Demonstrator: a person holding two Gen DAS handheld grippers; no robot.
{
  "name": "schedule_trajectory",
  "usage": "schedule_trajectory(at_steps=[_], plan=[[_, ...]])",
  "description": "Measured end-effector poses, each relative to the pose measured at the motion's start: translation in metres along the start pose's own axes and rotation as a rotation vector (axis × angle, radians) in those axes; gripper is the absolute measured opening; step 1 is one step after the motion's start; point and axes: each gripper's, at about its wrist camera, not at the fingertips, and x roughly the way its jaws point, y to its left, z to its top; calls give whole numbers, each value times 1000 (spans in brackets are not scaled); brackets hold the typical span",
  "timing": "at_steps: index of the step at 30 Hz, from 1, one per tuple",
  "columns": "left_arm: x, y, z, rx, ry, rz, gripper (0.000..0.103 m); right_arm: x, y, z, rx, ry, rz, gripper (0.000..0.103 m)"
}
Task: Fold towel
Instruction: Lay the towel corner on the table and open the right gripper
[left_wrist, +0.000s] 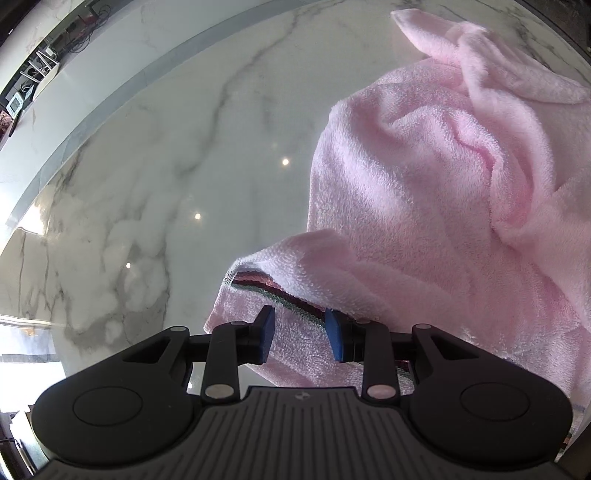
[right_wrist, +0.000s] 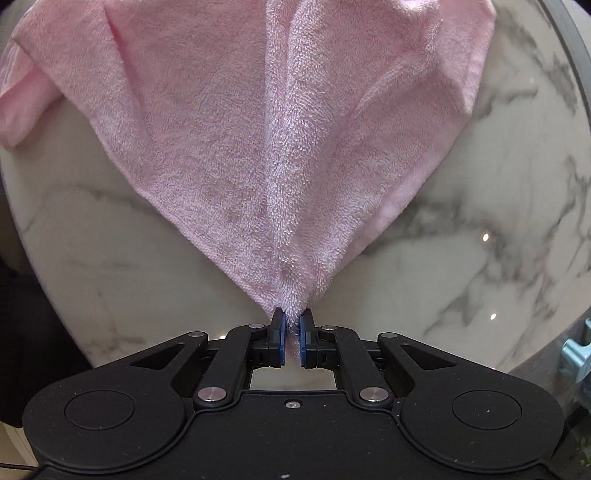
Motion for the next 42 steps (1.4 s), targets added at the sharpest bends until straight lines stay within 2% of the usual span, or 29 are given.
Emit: schedule_trajectory(at_steps=[6,11,15,19,21,24,26,30,32,36,39,42], plan=[[-3,-8,0,21,24,48,30,33,20,-56,76,56,72,5],[-1,-7,1,46,39,66,29,52,34,-91,136,59,109,5],[5,-6,6,90,54,117,29,62,46,-107,159,46,130,5],[8,-1,11,88,67,172,29,66,55,-113,175,28,145,6],[10,2,14,87,73,198,29,68,57,-116,182,8,153,8],[12,4,17,85,79,207,29,68,57,-125,184,-28,151,19],[8,6,14,69,73,194,29,64,54,-132,189,-55,141,25],[-18,-7,3,31,48,141,29,56,36,-146,232,-111,95,25],[-30,-16,-4,22,33,112,29,49,31,-147,259,-147,44,25],[-45,-40,-22,37,2,25,29,39,34,-138,277,-270,-16,25],[-58,-68,-39,59,-6,-67,29,41,46,-124,255,-308,-67,25],[-61,-87,-51,61,-3,-111,29,48,49,-115,305,-334,-162,25]])
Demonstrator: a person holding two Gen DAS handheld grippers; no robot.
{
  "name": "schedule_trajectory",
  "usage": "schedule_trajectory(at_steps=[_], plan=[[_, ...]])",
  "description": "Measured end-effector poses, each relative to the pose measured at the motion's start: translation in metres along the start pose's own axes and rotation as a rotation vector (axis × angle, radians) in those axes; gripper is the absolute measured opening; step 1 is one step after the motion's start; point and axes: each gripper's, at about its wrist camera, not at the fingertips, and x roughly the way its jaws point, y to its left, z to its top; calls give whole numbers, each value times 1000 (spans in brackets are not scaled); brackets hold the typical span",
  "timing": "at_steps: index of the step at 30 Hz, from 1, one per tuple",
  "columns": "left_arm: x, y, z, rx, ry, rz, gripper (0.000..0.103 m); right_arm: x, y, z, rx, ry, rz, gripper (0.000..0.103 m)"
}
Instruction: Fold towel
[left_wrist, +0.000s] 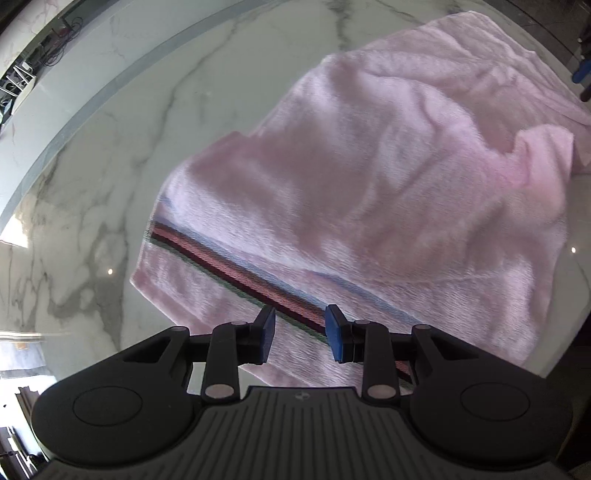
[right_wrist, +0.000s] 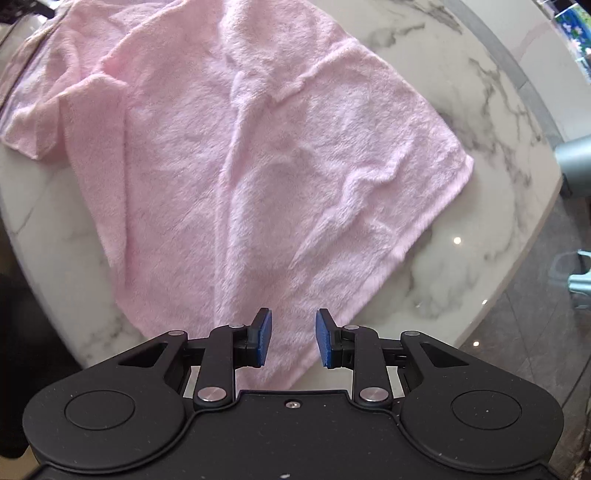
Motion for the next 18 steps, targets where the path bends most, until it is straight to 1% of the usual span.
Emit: schedule_trajectory(at_steps=[2,3,4,5,6,8,10,15,18], plan=[[2,-12,-7,-4,1,0,29,4,-1,3,42,-38,-35,23],[3,-17,-11,-9,3,-2,29,5,-1,4,58,-54,-44,15],[5,-22,-15,-15,5,-6,29,5,-3,6,67,-63,-46,12],[5,-24,-17,-20,8,-16,29,-1,-10,17,83,-75,-50,12],[6,-26,-19,-24,11,-23,29,-15,-23,34,95,-75,-54,12],[9,-31,-22,-23,23,-14,29,-16,-36,46,119,-68,-58,12],[11,-32,-23,-27,21,-10,29,-9,-42,56,133,-71,-43,12],[12,-28,-22,-36,23,-16,29,-9,-45,60,144,-78,-21,12],[12,-27,-20,-18,30,-3,30,-10,-46,58,141,-81,-28,12]])
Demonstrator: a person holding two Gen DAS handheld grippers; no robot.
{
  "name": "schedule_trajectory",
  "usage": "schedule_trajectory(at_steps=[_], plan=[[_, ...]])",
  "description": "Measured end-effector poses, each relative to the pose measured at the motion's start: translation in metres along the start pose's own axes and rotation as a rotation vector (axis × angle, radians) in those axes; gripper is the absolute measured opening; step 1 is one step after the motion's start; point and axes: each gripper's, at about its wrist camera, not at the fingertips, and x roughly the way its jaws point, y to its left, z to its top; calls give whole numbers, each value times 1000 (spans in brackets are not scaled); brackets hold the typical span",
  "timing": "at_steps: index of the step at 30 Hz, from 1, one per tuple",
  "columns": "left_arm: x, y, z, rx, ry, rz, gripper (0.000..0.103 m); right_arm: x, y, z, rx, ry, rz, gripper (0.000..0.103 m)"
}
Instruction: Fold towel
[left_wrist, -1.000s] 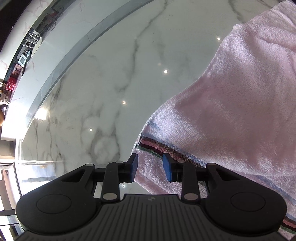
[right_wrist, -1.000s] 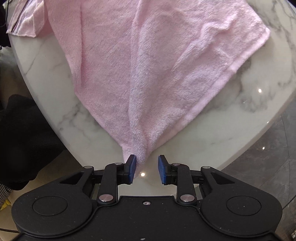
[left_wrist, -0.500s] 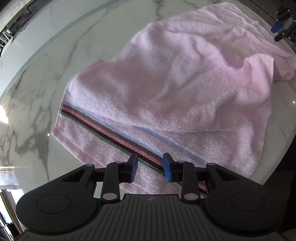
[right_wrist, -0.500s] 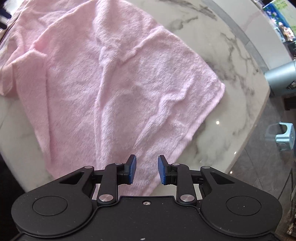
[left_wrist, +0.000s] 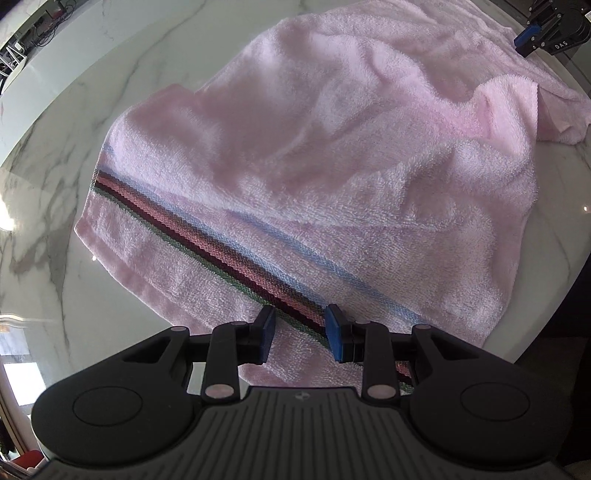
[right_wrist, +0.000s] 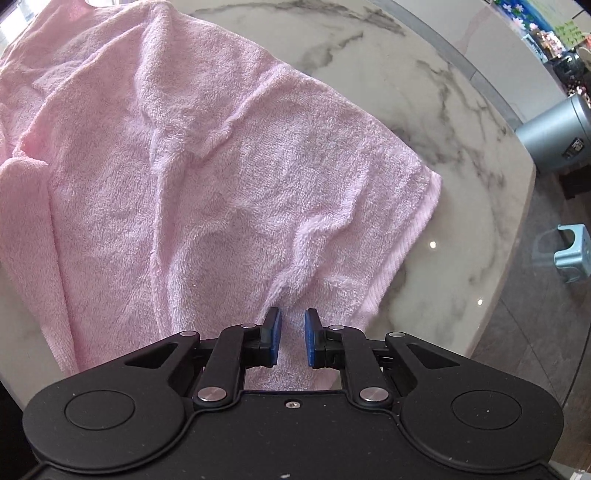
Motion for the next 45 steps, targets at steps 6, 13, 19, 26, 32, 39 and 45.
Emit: schedule_trajectory(at_steps=[6,13,19,26,32,39,45], plan=[[2,11,2,29,25,65,30,0,-13,-9,33,12,-53,12],[7,36,5,33,65,162,30,-2,-20,-14,50,10,-67,12],[12,58,10,16,81,217,30,-4,-24,-12,54,32,-61,12],[18,65,10,-2,104,234,30,-15,-69,-7,297,-34,-29,18],[22,72,11,9,134,276,30,4,-89,10,384,-8,8,20],[23,80,12,-7,136,271,30,9,-96,9,493,-1,85,24],[21,75,11,-11,127,279,30,9,-97,8,516,-7,112,12]])
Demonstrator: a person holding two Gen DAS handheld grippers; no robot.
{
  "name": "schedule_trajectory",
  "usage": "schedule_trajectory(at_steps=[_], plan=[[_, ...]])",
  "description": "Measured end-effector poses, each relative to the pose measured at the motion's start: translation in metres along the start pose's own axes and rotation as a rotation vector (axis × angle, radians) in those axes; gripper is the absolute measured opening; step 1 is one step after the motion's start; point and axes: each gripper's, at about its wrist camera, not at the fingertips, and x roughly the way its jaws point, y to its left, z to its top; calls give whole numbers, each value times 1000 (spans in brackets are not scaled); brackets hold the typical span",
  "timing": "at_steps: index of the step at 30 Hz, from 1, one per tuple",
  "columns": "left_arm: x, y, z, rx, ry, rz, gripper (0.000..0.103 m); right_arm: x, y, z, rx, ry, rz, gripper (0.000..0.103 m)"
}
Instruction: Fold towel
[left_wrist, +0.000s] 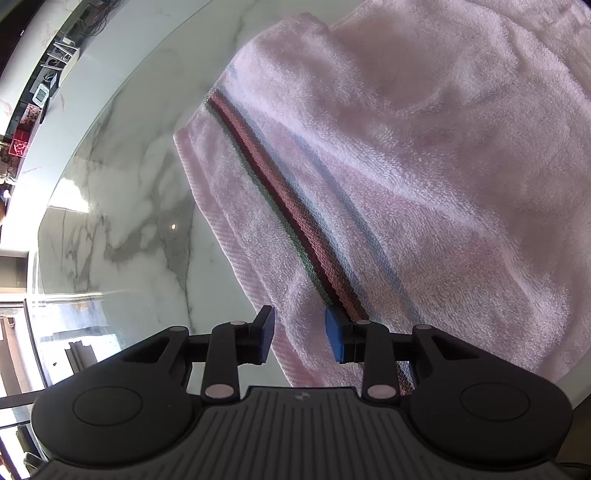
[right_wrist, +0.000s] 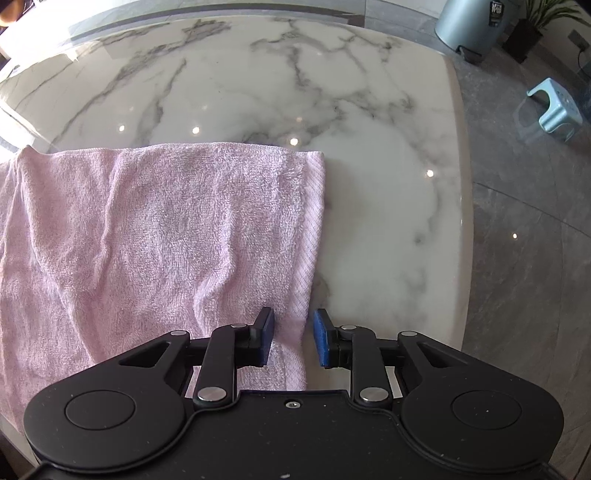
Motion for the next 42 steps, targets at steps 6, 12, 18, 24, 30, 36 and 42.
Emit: schedule_trajectory(at_steps=[6,12,18,24,30,36,42], plan=[[7,5,-1,4,-3,-6,24,2,10,1,-43,-2,-63,3],[3,2,-1,-8,-6,-9,23,4,-5,-6,-36,23,-218,3],[-3,-2,1,-18,-11,-10,23,5,-22,-15,-1,-5,-270,3],[-2,-2,3,-18,-13,-3,23,6,-26,-17,4,-25,-297,4],[4,5,-1,-41,-31,-4,23,-8,-26,-27,-4,-56,-280,28],[-8,15,-1,-105,-95,-50,26,-33,-7,-63,-123,-48,-198,30],[-17,29,18,-180,-166,-72,27,-49,35,-119,-221,4,-113,19]])
